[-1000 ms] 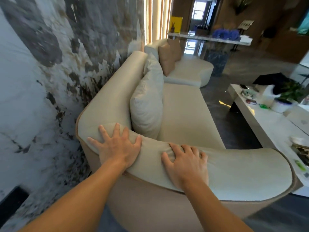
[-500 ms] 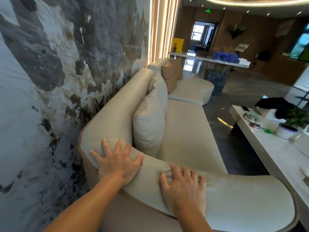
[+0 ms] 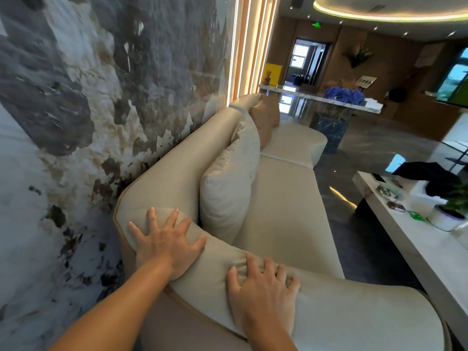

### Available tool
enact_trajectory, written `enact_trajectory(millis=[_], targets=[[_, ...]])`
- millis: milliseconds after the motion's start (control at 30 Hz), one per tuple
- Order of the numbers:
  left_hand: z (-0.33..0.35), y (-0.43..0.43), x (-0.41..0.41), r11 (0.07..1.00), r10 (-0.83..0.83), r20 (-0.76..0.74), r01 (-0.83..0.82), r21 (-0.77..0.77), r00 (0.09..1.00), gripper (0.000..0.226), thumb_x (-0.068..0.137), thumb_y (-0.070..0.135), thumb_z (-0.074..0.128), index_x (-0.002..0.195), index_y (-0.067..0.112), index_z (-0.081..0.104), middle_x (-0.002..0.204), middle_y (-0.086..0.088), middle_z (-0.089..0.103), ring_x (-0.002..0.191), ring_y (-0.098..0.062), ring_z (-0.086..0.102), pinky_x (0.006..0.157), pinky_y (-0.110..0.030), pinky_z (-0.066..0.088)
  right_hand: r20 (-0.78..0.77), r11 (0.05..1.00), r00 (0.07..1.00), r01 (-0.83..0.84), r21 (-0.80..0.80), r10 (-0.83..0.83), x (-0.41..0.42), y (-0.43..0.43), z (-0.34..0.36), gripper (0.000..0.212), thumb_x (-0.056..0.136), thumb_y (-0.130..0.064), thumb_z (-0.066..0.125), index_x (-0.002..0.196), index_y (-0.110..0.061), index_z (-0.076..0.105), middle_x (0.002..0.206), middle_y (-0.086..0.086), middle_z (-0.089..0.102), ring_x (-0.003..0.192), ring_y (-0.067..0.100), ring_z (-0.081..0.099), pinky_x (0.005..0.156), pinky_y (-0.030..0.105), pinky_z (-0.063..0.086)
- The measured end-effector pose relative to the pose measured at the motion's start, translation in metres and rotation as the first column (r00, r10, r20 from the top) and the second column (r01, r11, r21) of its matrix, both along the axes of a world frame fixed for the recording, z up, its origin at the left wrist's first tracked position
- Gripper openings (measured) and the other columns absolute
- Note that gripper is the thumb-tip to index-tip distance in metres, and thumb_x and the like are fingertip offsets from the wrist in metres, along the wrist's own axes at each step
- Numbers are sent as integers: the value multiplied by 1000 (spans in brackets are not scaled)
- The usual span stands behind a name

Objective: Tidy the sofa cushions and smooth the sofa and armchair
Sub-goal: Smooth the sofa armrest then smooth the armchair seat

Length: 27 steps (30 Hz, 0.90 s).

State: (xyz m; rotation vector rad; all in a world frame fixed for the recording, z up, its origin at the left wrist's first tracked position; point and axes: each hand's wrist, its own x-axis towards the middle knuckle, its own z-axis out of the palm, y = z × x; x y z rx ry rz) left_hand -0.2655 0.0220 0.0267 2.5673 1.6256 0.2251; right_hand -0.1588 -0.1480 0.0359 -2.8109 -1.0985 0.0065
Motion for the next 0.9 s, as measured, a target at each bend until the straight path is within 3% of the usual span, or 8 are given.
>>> enact_trajectory(millis=[200,333,433,533,600,733,900], targets=[[3,16,4,1000,6,9,-6,11,1000,80,76,78,10,144,43,37,162,14,23,149,-37,-4,106,-74,-6,-29,1000,1000,-4,16,4,5,19,2,70,80,-68,14,137,-40,44,136,-2,52,124,27,39,102,51,20],[10,3,2,997,-63,74,59,59,995,59,92,58,20,138,35,48,158,7,35,148,-35,11,111,-70,3,-51,999,999,-6,46,8,3,21,7,69,82,-68,16,135,-39,49,135,1,54,123,29,42,102,52,22],[5,-18,-9,991,-125,56,127,-30,991,63,93,57,13,150,36,29,165,7,16,151,-27,0,115,-64,-5,-48,999,998,-43,32,45,-2,10,8,70,85,-68,13,143,-40,40,147,6,46,133,33,35,108,55,18],[2,-22,-21,983,-158,-2,157,-95,988,77,86,68,2,155,35,4,166,9,-6,150,-24,-16,115,-60,-14,-43,995,994,-94,38,96,-19,-6,-1,74,84,-71,4,152,-44,14,163,6,22,148,36,12,116,57,1],[1,-20,-20,983,-156,-15,153,-103,988,79,84,71,-1,155,35,2,166,8,-8,150,-25,-17,115,-61,-15,-31,992,993,-113,54,114,-26,-16,-8,74,84,-72,0,153,-45,3,166,4,11,150,35,1,117,56,-8],[-9,-18,-13,990,-139,-18,138,-41,990,87,78,73,-11,155,35,5,166,8,-4,150,-27,-14,114,-63,-14,-24,991,992,-127,45,128,-20,-12,-11,76,83,-73,-2,153,-44,2,166,2,10,150,35,0,115,58,-9],[-8,-18,-12,989,-136,-51,133,-67,989,83,81,71,-10,154,36,6,166,7,-3,150,-28,-13,114,-64,-10,-145,982,975,-179,-59,169,-12,-12,-6,71,88,-71,4,153,-44,-2,167,2,-2,150,35,-11,115,61,-12]])
